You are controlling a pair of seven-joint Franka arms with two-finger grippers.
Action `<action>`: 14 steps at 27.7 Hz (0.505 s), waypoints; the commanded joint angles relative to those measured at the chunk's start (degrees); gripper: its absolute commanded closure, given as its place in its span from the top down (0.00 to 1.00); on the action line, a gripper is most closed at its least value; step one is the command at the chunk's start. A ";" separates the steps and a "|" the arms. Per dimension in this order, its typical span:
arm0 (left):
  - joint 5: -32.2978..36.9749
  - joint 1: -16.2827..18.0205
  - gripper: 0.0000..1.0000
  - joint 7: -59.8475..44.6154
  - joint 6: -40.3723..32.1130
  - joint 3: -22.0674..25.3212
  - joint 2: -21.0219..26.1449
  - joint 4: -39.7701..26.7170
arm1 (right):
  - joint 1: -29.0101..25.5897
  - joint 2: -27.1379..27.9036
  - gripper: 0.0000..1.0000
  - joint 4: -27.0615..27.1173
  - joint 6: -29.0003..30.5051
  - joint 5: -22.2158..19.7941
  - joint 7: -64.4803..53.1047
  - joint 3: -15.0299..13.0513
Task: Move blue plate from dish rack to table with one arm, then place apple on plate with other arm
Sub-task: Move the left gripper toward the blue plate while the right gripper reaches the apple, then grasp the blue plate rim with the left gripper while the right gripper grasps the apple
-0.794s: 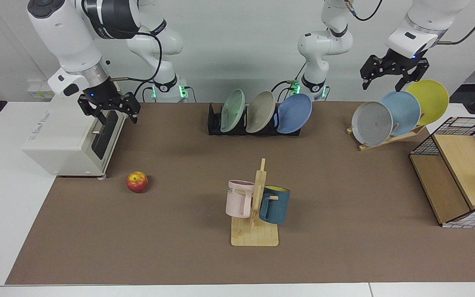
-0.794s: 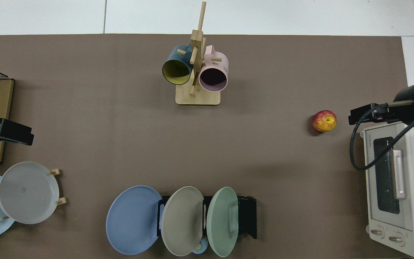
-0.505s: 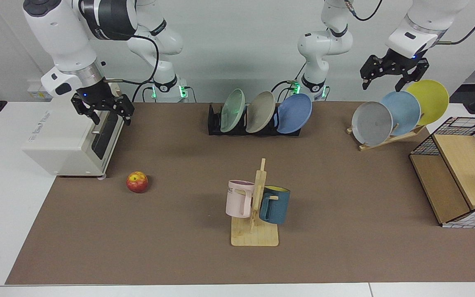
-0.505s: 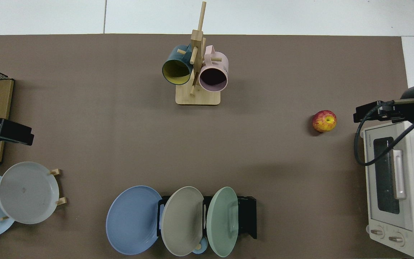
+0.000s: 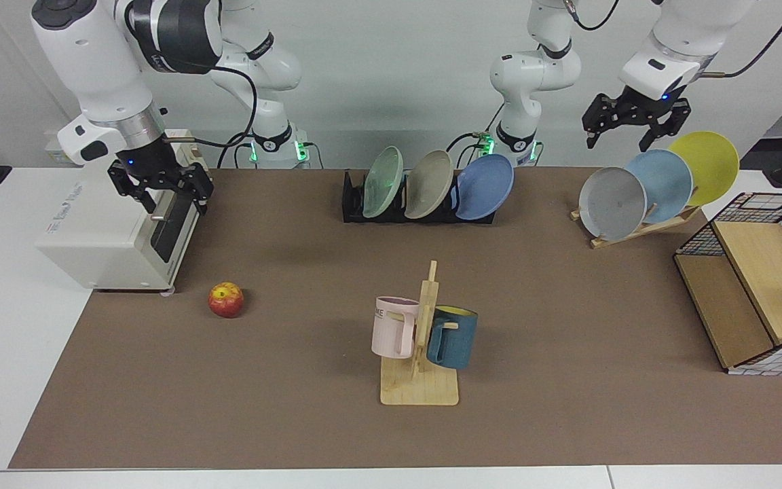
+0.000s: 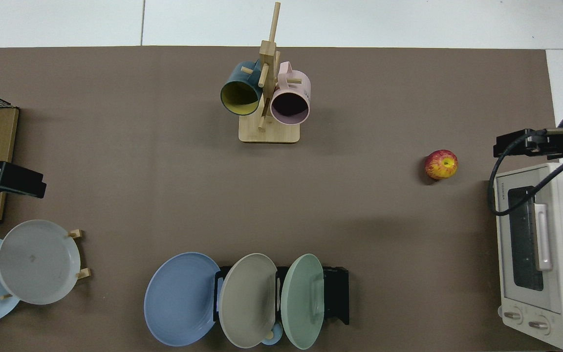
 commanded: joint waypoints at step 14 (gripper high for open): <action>-6.70 -7.97 0.99 -0.14 23.63 -0.83 -17.95 -42.90 | -0.85 12.54 1.00 1.37 13.80 -2.05 1.32 0.56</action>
